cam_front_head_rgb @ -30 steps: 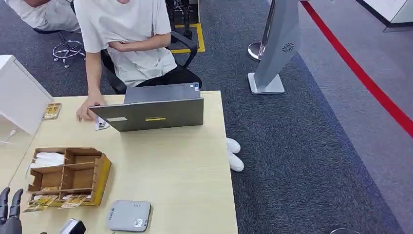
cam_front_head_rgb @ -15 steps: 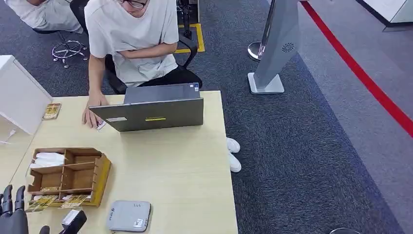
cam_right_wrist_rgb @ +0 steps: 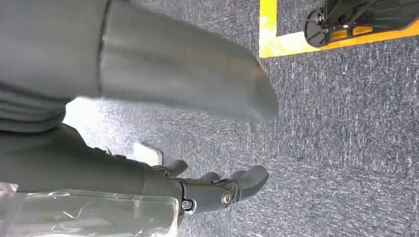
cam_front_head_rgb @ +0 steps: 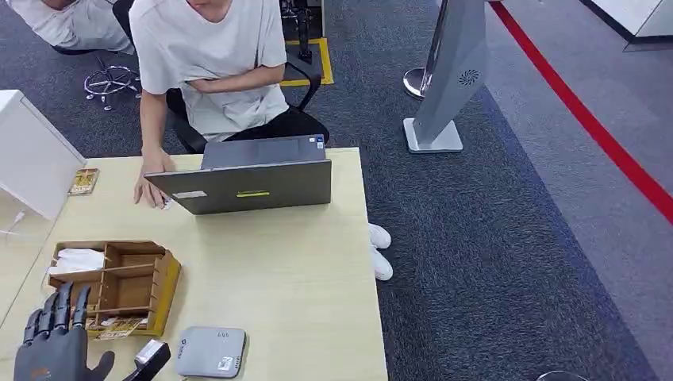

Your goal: Pass the card to the sensor for recognition and then transmit it.

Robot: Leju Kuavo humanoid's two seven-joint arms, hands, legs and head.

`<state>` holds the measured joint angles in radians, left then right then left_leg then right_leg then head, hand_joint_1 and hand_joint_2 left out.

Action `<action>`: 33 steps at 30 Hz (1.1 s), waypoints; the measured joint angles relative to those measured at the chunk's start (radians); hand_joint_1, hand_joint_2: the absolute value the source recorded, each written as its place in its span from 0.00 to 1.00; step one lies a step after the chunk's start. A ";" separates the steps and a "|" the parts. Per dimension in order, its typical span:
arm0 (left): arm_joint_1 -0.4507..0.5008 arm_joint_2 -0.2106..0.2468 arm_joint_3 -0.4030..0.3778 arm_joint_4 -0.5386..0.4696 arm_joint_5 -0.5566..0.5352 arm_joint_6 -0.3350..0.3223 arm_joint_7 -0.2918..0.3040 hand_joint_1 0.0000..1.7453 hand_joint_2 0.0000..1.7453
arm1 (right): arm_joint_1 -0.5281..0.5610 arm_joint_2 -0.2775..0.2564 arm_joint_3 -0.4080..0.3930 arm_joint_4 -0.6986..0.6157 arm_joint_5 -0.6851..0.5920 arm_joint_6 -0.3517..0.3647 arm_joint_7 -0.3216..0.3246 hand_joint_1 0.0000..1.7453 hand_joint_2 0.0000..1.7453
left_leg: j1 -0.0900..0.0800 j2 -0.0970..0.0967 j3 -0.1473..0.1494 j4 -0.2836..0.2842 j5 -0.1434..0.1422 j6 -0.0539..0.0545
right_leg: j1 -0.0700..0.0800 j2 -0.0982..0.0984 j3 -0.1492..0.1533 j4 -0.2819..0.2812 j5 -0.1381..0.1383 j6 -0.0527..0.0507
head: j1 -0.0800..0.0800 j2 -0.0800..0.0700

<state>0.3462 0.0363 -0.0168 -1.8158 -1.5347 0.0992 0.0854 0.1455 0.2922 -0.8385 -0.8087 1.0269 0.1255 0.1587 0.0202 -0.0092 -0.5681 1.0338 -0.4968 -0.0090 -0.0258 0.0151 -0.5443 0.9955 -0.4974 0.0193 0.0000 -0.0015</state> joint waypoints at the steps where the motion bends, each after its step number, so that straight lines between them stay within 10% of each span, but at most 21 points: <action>1: -0.001 0.006 -0.007 0.007 0.000 0.014 -0.009 0.00 1.00 | 0.000 0.000 0.000 0.000 0.001 0.000 -0.002 0.00 1.00 | 0.000 0.000 0.000 0.000 0.000 0.000 | 0.000 0.000 0.000 0.000 0.000 0.000 | -0.001 0.000; 33: 0.009 0.046 -0.068 0.054 0.000 -0.024 0.004 0.00 1.00 | 0.001 0.000 -0.006 0.000 0.019 0.012 -0.014 0.00 1.00 | 0.000 0.000 0.000 0.000 0.000 0.000 | 0.000 0.000 0.000 0.000 0.000 0.000 | 0.000 0.000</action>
<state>0.3547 0.0824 -0.0847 -1.7620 -1.5347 0.0748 0.0893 0.1462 0.2922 -0.8442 -0.8087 1.0460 0.1373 0.1450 0.0203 -0.0093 -0.5683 1.0338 -0.4968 -0.0090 -0.0258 0.0149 -0.5439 0.9955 -0.4974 0.0193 -0.0004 -0.0015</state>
